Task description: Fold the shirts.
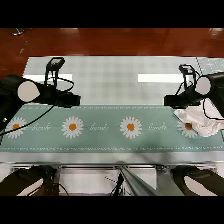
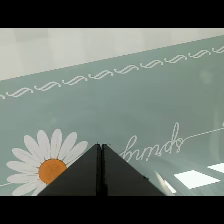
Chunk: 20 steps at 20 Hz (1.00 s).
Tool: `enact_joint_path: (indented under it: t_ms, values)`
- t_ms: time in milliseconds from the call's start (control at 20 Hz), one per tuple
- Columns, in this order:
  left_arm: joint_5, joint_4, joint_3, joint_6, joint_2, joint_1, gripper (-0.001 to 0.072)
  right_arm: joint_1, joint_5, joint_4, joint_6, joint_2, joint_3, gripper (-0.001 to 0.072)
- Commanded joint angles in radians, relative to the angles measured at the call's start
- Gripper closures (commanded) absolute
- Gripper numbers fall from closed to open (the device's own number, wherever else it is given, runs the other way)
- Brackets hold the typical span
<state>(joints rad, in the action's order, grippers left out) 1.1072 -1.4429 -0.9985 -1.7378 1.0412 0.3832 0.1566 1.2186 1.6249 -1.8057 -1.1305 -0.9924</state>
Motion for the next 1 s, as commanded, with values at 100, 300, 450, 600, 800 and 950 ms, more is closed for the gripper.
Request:
enact_joint_path:
  t_ms: [100, 300, 450, 600, 800, 950]
  values:
    - [0.000, 0.000, 0.000, 0.000, 0.000, 0.000, 0.0688, 0.000, 0.000, 0.000, 0.000, -0.001, -0.001, 0.0678]
    - [0.000, 0.000, 0.000, 0.000, 0.000, 0.000, 0.0688, 0.000, 0.000, 0.000, 0.000, -0.001, -0.001, 0.0678]
    - [0.000, 0.000, 0.000, 0.000, 0.000, 0.000, 0.0688, 0.000, 0.000, 0.000, 0.000, -0.001, -0.001, 0.0678]
    - [-0.002, 0.000, 0.000, 0.000, 0.000, 0.000, 0.0688, 0.000, 0.000, 0.000, 0.000, -0.001, -0.001, 0.0678]
    - [-0.090, 0.000, 0.000, 0.000, 0.000, -0.001, 0.0688, 0.000, -0.029, -0.004, -0.002, -0.001, -0.001, 0.0678]
    - [-0.137, 0.000, 0.000, 0.000, 0.001, 0.000, 0.0688, 0.000, -0.140, 0.003, 0.000, -0.001, -0.001, 0.0678]
